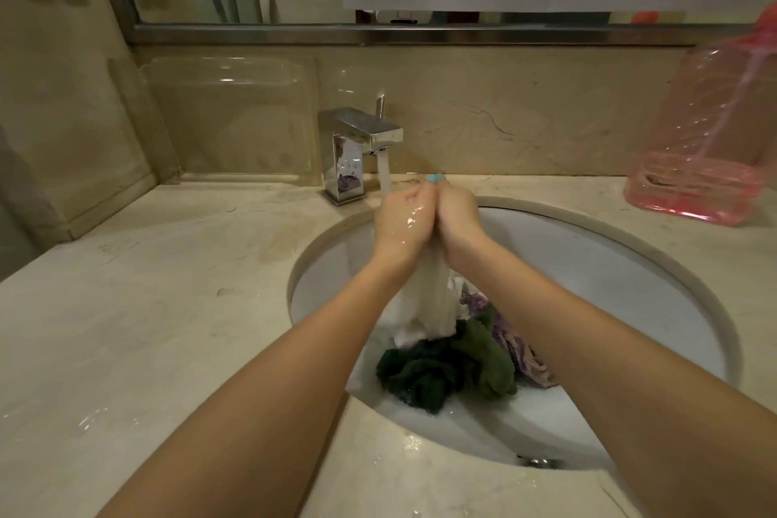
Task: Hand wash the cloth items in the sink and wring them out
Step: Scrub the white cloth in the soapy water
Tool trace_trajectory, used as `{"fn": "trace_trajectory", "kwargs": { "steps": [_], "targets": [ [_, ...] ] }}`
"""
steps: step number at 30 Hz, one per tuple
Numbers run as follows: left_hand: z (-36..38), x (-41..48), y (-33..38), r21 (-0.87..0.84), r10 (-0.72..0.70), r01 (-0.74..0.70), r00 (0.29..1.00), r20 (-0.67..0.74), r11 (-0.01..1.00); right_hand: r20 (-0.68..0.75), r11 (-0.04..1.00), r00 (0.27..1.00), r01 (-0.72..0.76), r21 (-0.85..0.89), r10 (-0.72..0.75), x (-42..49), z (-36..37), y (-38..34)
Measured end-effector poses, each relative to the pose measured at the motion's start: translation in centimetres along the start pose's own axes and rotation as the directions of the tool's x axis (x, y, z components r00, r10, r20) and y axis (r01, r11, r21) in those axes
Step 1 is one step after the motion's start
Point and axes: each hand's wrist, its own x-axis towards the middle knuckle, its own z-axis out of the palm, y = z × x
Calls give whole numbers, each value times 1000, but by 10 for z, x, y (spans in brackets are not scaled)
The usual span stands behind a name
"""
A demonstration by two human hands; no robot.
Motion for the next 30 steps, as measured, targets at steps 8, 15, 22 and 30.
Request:
{"fn": "trace_trajectory", "kwargs": {
  "steps": [8, 15, 22, 30],
  "targets": [
    [-22, 15, -3, 145, -58, 66, 997, -60, 987, 84, 916, 976, 215, -340, -199, -3, 5, -1],
    [-40, 19, -12, 70, 48, -38, 987, -154, 997, 298, 905, 948, 27, -425, 112, 3, -38, 14],
    [-51, 30, -23, 126, -139, 138, 990, 0, 982, 360, 981, 933, -72, 178, 3, 6, -44, -3],
    [-51, 23, -19, -119, -157, 177, 974, 163, 977, 207, 997, 976, 55, 56, -65, 9, -30, -7]
  ]
}}
